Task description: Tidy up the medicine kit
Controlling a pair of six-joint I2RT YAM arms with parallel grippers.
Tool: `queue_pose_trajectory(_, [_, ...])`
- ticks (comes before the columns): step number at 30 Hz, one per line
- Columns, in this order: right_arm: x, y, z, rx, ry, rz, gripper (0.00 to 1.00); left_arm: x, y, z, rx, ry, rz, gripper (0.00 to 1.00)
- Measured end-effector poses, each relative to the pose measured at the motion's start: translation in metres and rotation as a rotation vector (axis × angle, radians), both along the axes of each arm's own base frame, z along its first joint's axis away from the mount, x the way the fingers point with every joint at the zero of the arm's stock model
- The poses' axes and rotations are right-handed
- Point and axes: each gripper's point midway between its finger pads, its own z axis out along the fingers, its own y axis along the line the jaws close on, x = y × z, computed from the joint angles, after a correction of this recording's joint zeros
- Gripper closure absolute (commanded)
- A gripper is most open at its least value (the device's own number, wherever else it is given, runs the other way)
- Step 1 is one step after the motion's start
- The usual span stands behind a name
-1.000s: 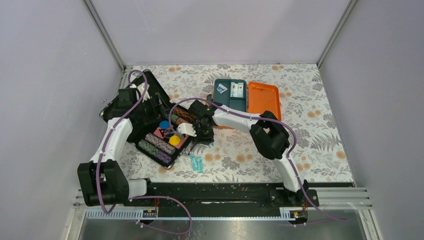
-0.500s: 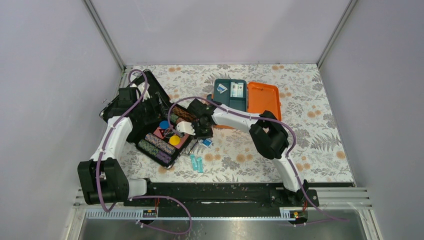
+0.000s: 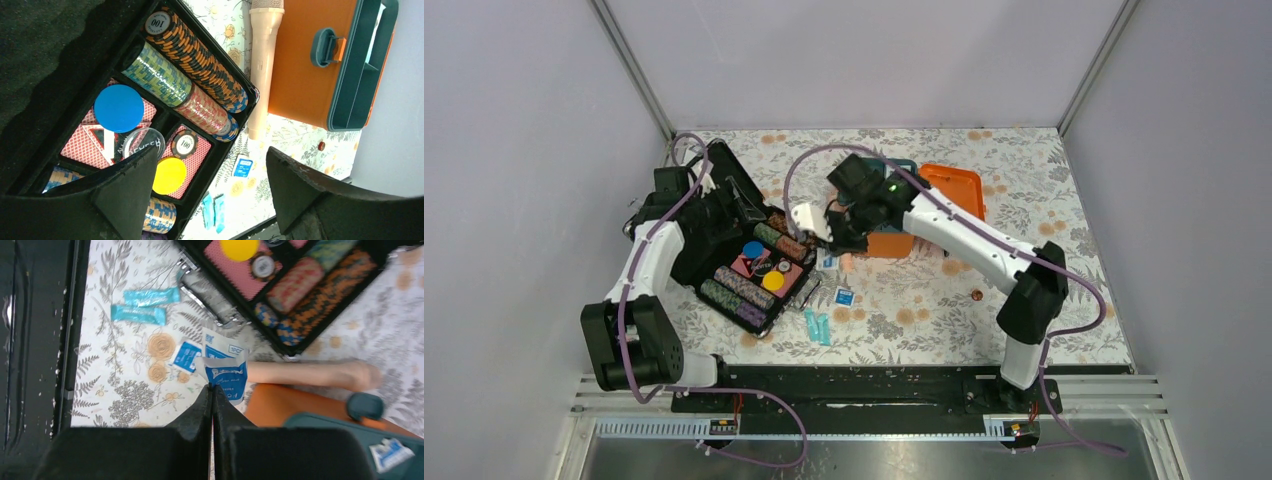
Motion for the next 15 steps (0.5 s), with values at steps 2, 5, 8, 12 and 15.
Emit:
queue_pose_trajectory(2, [0.010, 0.000, 0.024, 0.048, -0.006, -0.034, 1.00, 0.004, 0.003, 0.000, -0.007, 0.009, 0.008, 0.22])
queue_pose_trajectory(5, [0.034, -0.011, 0.048, 0.089, -0.024, -0.101, 1.00, 0.008, 0.004, 0.004, -0.010, 0.007, 0.010, 0.22])
queue_pose_trajectory(8, [0.064, -0.031, 0.067, 0.113, -0.062, -0.179, 1.00, 0.012, 0.004, 0.012, -0.011, -0.012, 0.007, 0.22])
queue_pose_trajectory(12, [0.101, -0.056, 0.096, 0.140, -0.153, -0.260, 1.00, 0.019, 0.005, 0.019, -0.009, -0.022, 0.002, 0.22])
queue_pose_trajectory(15, [0.125, -0.064, 0.112, 0.158, -0.215, -0.292, 1.00, 0.021, 0.006, 0.019, -0.006, -0.014, -0.003, 0.22])
